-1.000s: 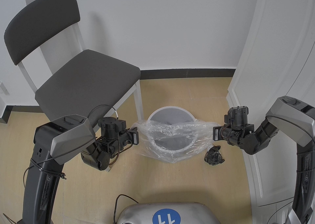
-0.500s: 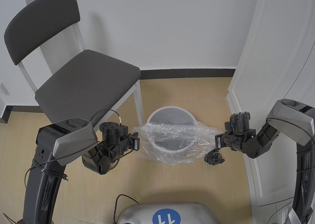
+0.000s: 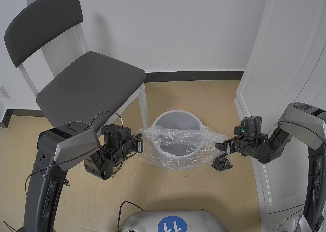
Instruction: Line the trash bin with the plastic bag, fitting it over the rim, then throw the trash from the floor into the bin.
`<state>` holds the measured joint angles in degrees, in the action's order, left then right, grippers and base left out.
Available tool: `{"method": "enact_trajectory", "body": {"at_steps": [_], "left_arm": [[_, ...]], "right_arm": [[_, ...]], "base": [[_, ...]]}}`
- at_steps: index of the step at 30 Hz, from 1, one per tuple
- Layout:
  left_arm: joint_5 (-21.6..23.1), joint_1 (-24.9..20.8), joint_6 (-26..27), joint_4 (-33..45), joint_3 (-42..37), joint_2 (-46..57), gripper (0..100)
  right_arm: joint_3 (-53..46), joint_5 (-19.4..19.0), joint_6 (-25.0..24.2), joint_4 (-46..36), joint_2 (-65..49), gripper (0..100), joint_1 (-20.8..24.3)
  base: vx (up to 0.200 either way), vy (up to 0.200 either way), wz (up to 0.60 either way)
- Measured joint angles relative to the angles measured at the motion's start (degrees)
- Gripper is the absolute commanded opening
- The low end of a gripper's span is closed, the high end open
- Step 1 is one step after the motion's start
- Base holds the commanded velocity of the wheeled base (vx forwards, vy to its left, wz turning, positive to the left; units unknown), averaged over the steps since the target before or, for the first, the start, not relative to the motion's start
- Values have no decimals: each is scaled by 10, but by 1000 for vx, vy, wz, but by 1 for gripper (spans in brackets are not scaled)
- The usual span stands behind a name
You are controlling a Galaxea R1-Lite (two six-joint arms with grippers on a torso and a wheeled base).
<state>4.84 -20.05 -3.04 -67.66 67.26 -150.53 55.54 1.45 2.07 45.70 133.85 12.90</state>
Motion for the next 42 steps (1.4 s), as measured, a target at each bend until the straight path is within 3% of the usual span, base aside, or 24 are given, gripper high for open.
{"method": "enact_trajectory", "body": {"at_steps": [8, 9, 12, 18, 25, 29, 42], "left_arm": [[0, -1, 0, 0, 1, -1, 0], [-1, -1, 0, 0, 1, -2, 100], [-1, -2, 0, 0, 2, -4, 100], [-3, -2, 2, 6, -7, -1, 100], [-4, -10, 7, 24, -48, 40, 100], [-5, -17, 7, 59, -68, 69, 100], [-9, -54, 9, 87, -146, 169, 100]], "right_arm": [[-25, -99, -6, -2, -23, 100, -21], [-30, -115, -6, -2, -28, 100, -24], [-46, -146, -7, 0, -49, 100, -31], [-65, -145, -8, 3, -100, 100, -37], [-68, -45, -11, 16, -155, 100, -14], [-64, -25, -7, 12, -178, 100, 22], [28, -4, 181, -110, -169, 100, 134]], "base": [[0, 0, 0], [0, 0, 0], [0, 0, 0], [0, 0, 0], [0, 0, 0], [0, 0, 0], [0, 0, 0]]}}
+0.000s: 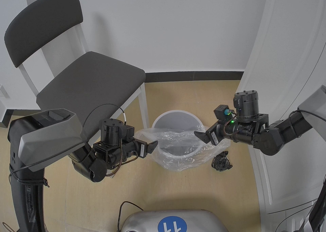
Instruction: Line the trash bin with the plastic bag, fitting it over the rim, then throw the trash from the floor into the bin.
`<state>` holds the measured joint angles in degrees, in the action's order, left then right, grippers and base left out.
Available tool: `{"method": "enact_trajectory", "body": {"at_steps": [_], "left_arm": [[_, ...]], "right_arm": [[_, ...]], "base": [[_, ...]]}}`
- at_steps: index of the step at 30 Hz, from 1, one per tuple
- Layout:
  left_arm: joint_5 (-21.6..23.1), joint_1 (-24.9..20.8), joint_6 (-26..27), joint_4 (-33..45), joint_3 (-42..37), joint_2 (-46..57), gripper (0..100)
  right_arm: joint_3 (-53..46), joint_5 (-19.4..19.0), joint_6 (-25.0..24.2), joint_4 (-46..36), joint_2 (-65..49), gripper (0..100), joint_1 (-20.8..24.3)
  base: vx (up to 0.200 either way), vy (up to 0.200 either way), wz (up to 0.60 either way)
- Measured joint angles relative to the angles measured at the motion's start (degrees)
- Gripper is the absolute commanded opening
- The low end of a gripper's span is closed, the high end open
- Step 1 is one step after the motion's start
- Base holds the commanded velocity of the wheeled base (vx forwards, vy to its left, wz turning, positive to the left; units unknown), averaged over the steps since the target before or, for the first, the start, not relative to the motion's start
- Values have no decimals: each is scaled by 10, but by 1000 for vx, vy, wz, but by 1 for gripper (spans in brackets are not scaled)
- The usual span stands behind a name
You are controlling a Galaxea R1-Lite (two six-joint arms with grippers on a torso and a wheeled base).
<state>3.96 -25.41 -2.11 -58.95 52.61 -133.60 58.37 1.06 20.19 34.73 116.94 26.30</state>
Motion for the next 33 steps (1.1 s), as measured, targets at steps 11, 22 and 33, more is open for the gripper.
{"method": "enact_trajectory", "body": {"at_steps": [11, 22, 33], "left_arm": [[-1, -6, 1, 40, 1, 28, 100], [-4, -4, 2, 40, 5, 26, 100], [-5, -3, 2, 39, 5, 26, 100]], "right_arm": [[64, -12, 102, -14, 99, 100, 8], [138, -33, 117, -28, 174, 100, 4], [215, -33, 132, -32, 246, 0, 1]], "base": [[0, 0, 0], [0, 0, 0], [0, 0, 0]]}}
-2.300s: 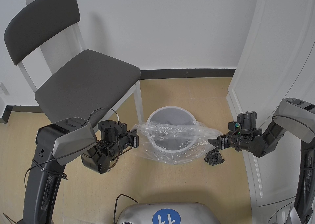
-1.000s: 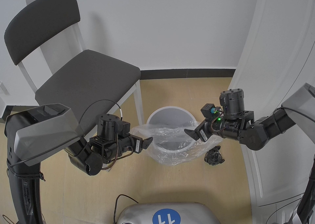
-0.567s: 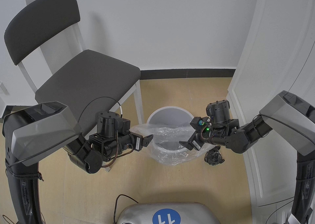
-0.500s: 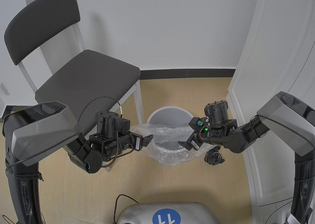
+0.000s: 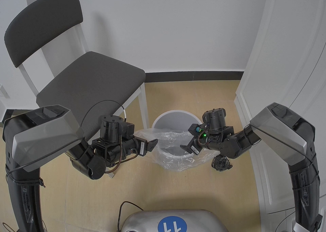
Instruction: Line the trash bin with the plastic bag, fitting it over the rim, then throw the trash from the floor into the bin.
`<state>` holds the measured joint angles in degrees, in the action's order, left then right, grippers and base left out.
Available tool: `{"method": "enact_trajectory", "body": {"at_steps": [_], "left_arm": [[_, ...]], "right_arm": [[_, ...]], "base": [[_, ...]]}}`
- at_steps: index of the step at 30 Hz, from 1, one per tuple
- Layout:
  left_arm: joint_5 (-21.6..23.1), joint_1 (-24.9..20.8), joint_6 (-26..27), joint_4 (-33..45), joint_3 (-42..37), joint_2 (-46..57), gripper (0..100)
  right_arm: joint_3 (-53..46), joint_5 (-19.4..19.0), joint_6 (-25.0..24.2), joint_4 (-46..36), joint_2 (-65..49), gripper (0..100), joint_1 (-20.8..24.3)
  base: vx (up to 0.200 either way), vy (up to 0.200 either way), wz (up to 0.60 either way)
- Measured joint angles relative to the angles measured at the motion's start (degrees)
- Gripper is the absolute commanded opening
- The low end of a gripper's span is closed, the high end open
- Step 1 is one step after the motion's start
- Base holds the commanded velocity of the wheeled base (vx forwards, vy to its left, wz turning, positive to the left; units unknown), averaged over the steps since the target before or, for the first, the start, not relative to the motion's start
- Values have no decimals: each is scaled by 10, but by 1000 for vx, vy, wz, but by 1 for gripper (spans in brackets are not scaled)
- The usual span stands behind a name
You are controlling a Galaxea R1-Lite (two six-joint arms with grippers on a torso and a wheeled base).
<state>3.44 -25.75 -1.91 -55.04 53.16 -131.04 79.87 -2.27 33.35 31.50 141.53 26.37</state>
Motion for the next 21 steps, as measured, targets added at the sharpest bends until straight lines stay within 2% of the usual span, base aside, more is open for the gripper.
{"method": "enact_trajectory", "body": {"at_steps": [13, 21], "left_arm": [[0, 9, 0, -3, 9, 0, 100], [0, 13, 10, -4, 5, 3, 100]], "right_arm": [[59, 7, -6, 3, 6, 0, -19], [149, 52, -23, -5, 27, 0, -31]], "base": [[0, 0, 0], [0, 0, 0]]}}
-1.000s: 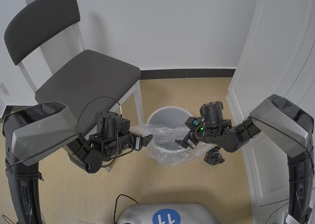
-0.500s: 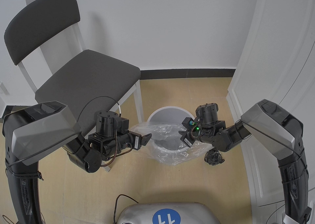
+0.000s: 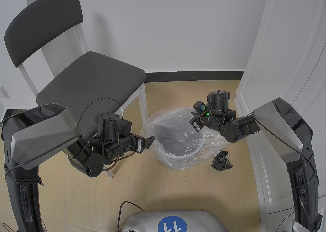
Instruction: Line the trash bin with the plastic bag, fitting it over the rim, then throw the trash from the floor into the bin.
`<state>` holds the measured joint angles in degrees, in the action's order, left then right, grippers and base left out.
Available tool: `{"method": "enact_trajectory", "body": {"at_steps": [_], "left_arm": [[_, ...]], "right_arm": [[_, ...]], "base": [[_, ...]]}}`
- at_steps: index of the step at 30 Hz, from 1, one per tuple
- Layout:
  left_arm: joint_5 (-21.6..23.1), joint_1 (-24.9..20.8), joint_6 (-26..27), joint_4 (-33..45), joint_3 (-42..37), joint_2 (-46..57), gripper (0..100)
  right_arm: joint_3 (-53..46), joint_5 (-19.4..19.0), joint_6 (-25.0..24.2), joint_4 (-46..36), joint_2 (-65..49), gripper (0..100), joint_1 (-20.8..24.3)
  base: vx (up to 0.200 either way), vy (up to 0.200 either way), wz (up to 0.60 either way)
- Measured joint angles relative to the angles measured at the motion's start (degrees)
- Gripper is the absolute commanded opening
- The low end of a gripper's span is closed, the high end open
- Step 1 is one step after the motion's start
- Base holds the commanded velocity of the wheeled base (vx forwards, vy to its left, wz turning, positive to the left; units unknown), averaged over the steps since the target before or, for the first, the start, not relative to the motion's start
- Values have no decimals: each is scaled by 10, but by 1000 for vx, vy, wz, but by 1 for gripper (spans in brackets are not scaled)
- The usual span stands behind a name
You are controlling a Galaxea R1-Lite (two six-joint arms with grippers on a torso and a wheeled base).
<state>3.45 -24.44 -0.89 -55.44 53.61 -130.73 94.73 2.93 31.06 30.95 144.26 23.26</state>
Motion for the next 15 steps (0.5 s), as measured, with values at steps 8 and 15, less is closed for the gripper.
{"method": "enact_trajectory", "body": {"at_steps": [8, 15], "left_arm": [[4, 6, 38, -2, -24, 11, 100], [4, 7, 45, -4, -31, 16, 100]], "right_arm": [[125, 43, -56, -48, 52, 0, -3], [192, 68, -106, -56, 105, 0, 8]], "base": [[0, 0, 0], [0, 0, 0]]}}
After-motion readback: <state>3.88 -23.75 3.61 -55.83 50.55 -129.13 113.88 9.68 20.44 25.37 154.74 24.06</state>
